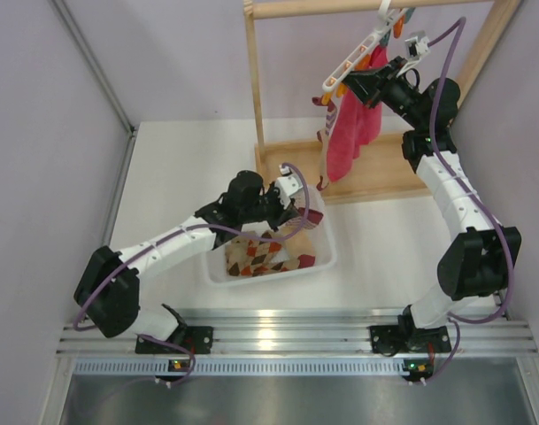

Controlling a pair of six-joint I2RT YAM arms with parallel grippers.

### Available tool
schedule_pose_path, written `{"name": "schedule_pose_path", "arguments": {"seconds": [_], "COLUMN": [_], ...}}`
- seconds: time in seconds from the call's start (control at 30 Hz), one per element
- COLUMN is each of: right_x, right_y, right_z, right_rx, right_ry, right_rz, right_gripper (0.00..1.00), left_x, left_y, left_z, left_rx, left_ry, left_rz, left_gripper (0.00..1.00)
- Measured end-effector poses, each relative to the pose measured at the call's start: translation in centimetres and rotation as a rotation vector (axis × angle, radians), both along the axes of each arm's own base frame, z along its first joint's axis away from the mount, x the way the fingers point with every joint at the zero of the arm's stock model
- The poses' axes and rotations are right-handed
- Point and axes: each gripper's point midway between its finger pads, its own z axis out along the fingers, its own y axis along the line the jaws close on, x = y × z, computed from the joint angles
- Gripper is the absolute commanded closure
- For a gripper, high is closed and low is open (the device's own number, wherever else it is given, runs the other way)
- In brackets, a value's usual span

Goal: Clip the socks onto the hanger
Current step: Pick up the sock from the bin, then clamp the sock onto the hanger.

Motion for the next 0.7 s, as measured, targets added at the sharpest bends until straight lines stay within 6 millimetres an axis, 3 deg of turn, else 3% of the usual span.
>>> {"name": "schedule_pose_path", "arguments": {"seconds": [0.1, 0.2, 0.43, 0.5, 0.6, 0.7], "right_x": [0.0, 0.0, 0.0, 0.0, -0.1, -0.2], "right_y": [0.0, 0.0, 0.0, 0.0, 0.1, 0.1], "right_z": [0.0, 0.0, 0.1, 0.2, 0.2, 0.2], "right_rx": [0.001, 0.006, 0.015, 0.024, 0.034, 0.041], "right_ry": [0.001, 0.007, 0.021, 0.031, 0.043, 0.051], "right_rz": [0.001, 0.003, 0.001, 0.006, 0.011, 0.017], "right_gripper": [1.0, 1.0, 1.0, 1.0, 1.0, 1.0], "left_x": [-1.2, -1.7, -1.4, -0.9, 0.3, 2.4], "left_y": [-0.4, -1.3, -5.7, -7.0, -8.7, -10.7], "left_z": [-0.2, 2.2, 14.7, 17.2, 18.5, 18.3], "left_rx": [-0.011, -0.064, -0.298, -0.356, -0.403, -0.425], "left_ry": [0.033, 0.044, -0.101, -0.13, -0.142, -0.127], "left_rz": [-0.058, -0.093, -0.149, -0.162, -0.165, -0.151], "left_gripper": [1.0, 1.0, 1.0, 1.0, 1.0, 1.0]}}
